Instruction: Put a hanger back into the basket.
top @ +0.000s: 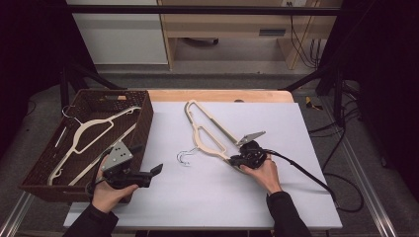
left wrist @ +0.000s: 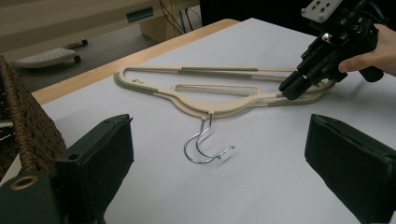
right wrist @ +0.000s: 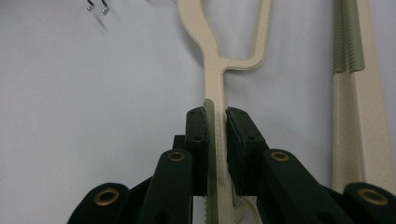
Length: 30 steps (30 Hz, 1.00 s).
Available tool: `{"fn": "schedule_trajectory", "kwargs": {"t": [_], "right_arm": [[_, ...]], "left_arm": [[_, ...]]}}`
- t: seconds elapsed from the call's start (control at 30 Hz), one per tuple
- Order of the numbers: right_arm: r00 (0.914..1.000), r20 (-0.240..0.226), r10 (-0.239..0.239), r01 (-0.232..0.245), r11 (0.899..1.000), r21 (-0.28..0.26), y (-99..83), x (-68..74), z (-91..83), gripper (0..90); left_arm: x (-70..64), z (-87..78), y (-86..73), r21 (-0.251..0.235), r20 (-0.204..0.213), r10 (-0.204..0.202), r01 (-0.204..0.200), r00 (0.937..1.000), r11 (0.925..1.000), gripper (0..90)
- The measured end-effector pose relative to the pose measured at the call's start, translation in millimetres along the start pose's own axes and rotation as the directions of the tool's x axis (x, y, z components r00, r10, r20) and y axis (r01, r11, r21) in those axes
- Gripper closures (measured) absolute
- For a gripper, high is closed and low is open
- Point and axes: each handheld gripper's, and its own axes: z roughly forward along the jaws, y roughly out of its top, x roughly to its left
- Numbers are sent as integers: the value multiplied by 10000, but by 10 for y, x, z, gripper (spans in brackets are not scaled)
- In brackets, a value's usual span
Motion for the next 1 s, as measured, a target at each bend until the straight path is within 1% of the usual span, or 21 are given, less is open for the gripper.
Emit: {"fn": "schedule_trajectory", "kwargs": {"t": [0.07,0.13,0.17,0.2,0.23,0.27,0.33,0.37,0.43,0.47,0.5,0.53,0.57,0.6,0.7,0.77,0.8,0.83,0.87,0.9,1.0], "right_arm": [[10000,-26,-37,37,10000,88,5,-6,-19,795],[10000,-84,42,-42,10000,-12,7,-2,-26,796],[9999,-133,9,-8,10000,76,12,-7,-44,797],[9997,-101,220,-219,9997,48,19,0,-56,797],[9996,-135,237,-238,9997,-35,25,-2,-72,798],[9996,-208,209,-212,9997,-136,32,-5,-99,798],[9989,-306,354,-359,9992,-168,41,-1,-144,798],[9988,-399,291,-301,9992,-256,46,-10,-169,799],[9978,-537,395,-410,9988,-266,56,-10,-218,799],[9972,-638,399,-422,9985,-358,58,-16,-233,799],[9965,-659,523,-542,9982,-274,64,-8,-254,799],[9964,-710,458,-482,9983,-326,64,-12,-264,800],[9953,-817,528,-555,9979,-319,65,-8,-277,799],[9948,-820,603,-631,9975,-325,67,-3,-280,800],[9943,-882,597,-626,9976,-303,66,0,-308,799],[9930,-859,816,-841,9961,-262,73,20,-340,799],[9934,-901,706,-732,9970,-257,71,16,-356,799],[9934,-876,739,-766,9967,-280,73,20,-364,799],[9929,-881,794,-822,9962,-289,75,28,-384,799],[9929,-945,720,-755,9966,-343,73,25,-394,799],[9928,-1031,612,-649,9974,-326,69,31,-435,799]], "left_arm": [[-8,3,2,4,10,17,-17,10000,10000,76],[-18,10,7,32,20,69,-69,10000,10000,77],[-24,16,11,39,31,95,-95,10000,9999,76],[-30,21,17,54,59,109,-109,9999,9999,76],[-43,30,27,64,71,142,-143,9999,9999,76],[-53,34,38,78,75,204,-204,9998,9998,76],[-75,46,63,64,110,273,-274,9996,9996,75],[-91,53,78,46,117,320,-321,9994,9995,74],[-127,78,111,40,169,444,-445,9989,9990,74],[-147,95,127,66,220,518,-519,9984,9986,74],[-169,118,143,114,277,621,-624,9977,9980,74],[-198,157,162,134,332,693,-698,9970,9975,73],[-213,184,176,170,373,746,-753,9965,9970,73],[-240,227,194,197,422,795,-804,9959,9966,73],[-345,402,260,410,614,1062,-1088,9924,9932,72],[-420,522,298,578,748,1351,-1396,9880,9885,72],[-448,569,312,632,804,1424,-1476,9865,9870,72],[-492,643,333,722,903,1552,-1619,9837,9842,72],[-517,685,344,753,972,1591,-1667,9825,9831,73],[-552,750,364,792,1068,1697,-1785,9797,9807,74],[-607,904,398,913,1194,1862,-1975,9752,9760,85]]}}
